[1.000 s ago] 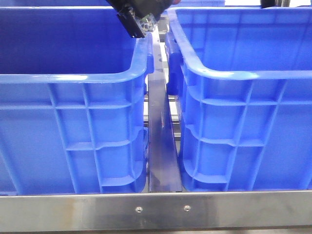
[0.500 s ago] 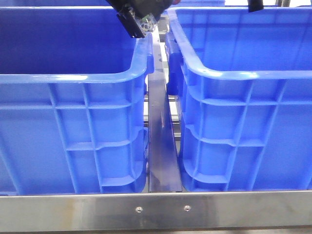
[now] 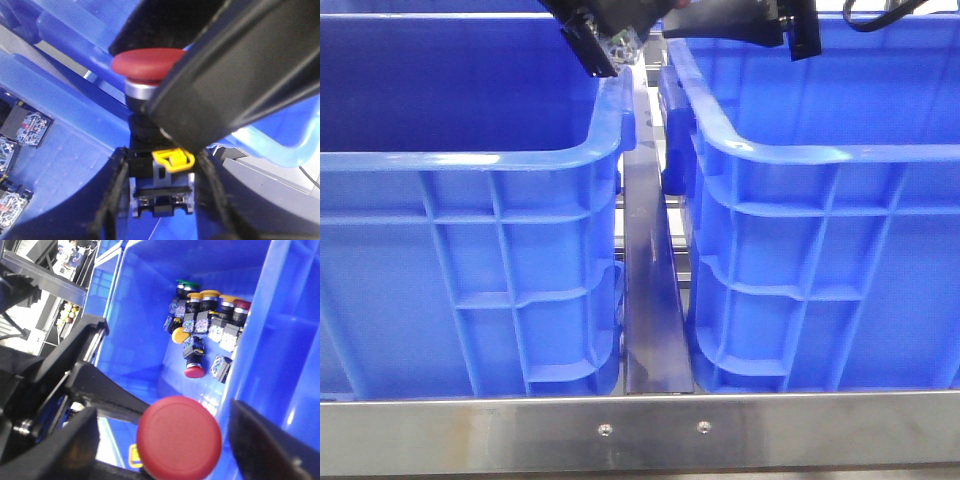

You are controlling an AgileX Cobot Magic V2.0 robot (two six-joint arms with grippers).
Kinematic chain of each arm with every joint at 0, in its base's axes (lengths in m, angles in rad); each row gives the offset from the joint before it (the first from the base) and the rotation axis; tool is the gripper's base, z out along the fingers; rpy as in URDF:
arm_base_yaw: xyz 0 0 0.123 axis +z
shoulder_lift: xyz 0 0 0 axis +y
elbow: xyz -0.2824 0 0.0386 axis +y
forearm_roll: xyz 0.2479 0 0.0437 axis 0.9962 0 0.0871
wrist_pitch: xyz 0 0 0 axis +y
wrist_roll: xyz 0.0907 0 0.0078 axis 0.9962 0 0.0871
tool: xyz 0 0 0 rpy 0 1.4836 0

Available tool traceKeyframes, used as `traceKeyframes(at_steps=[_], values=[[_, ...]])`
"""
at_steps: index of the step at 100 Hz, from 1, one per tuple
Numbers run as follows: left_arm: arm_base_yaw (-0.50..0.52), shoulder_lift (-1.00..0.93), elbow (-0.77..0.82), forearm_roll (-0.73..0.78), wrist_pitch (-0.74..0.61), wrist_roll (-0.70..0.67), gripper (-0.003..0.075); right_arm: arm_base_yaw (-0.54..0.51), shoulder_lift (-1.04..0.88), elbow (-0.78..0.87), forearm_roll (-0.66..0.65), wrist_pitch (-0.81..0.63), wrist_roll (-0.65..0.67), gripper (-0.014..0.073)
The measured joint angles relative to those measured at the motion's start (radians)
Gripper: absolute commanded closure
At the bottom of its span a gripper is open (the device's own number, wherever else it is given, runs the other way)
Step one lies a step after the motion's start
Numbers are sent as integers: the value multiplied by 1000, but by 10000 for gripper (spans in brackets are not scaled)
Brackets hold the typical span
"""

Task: Pick red and yellow buttons and place in box
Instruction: 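Grasp the red button with the right gripper from the left gripper, then lower the red button into the bin with the right gripper and release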

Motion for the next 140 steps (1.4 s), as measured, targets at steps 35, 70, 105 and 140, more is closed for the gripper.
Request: traceKeyframes(at_steps=[35,70,105,140], values=[[0,0,0,-4,5,2,391,0,2,0,-10,-7,0,498],[0,0,0,-4,17,2,176,-32,2,-13,15,68,0,498],[0,0,0,-14,46,2,176,-373,2,-112,-28,102,-53,498],[0,0,0,-19,46,2,176,-522,8,-113,-348,-122,-304,498]])
